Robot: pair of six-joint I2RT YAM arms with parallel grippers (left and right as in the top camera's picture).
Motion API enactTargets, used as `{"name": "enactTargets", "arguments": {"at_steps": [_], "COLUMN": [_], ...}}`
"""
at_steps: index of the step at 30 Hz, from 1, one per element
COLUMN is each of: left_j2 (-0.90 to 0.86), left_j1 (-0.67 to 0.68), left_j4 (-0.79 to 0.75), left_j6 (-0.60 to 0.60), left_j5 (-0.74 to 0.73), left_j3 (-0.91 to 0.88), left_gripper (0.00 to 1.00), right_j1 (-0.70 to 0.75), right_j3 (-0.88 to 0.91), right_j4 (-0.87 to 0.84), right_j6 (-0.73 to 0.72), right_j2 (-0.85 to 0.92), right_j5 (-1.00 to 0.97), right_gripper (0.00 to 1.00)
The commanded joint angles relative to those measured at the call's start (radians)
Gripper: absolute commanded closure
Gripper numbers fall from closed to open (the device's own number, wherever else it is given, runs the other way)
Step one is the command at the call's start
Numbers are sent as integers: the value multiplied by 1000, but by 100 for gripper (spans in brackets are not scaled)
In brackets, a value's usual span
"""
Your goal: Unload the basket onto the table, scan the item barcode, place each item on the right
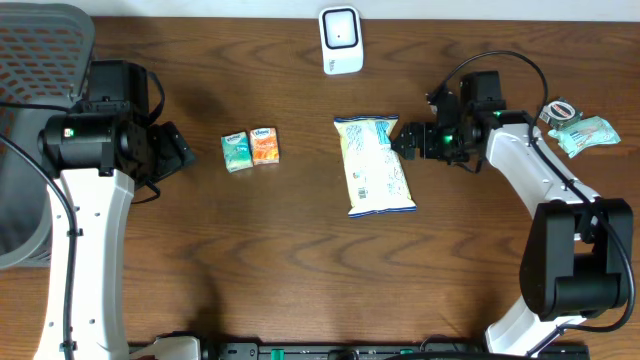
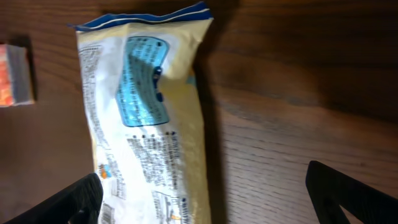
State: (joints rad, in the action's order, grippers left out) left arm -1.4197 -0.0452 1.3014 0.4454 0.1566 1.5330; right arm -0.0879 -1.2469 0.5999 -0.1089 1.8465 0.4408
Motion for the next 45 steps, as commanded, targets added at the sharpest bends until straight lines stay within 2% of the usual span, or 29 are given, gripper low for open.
{"name": "enactTargets", "arguments": {"at_steps": [1,5,16,19,28,34,45], "left_j2": [-4,-4,-4,-4,-4,-4,-4], "left_j1": [-4,-4,-4,-4,-4,-4,-4], "left_j4": [3,3,3,3,3,3,3], "left_j6": [9,9,9,9,9,9,9], "left_j5": [10,10,10,10,10,10,10], "left_j3": [3,3,3,3,3,3,3], "left_gripper": [2,2,2,2,2,2,2], "right_j1": [-14,-17,22,22,22,21,14], "right_j3": [0,0,0,0,0,0,0], "right_j4": [-6,-10,-16,-16,-52,-92,-87], "right_j6": [21,21,35,85,85,137,135], "right_j2": [5,5,7,19,134,205,217], "right_j5": [11,-45,21,88,188,345,356], "right_gripper": [1,1,1,1,1,1,2]}}
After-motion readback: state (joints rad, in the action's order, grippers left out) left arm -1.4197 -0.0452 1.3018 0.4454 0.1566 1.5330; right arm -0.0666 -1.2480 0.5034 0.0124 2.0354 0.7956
